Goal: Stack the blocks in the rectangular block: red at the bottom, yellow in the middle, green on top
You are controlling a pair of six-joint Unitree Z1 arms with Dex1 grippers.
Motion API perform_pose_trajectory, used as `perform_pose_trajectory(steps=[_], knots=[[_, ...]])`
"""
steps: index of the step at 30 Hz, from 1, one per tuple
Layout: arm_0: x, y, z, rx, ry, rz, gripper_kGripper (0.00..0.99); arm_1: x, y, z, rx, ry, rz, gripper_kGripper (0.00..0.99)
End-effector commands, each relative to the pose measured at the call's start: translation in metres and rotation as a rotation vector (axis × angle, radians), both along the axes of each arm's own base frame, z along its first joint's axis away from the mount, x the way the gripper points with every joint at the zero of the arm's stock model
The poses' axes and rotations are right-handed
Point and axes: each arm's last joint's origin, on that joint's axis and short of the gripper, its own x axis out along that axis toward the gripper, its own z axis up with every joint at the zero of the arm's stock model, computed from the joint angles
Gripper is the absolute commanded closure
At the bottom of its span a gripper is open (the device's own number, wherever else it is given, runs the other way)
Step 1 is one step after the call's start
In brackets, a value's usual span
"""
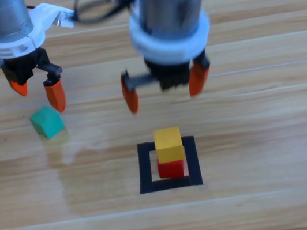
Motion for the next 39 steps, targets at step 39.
perform_pose_trajectory(steps=[39], knots=[[-0.019,0.011,-0.051,-0.01,-0.019,0.028,0.019,-0.111,-0.239,0.067,0.41,-0.464,0.508,0.005]])
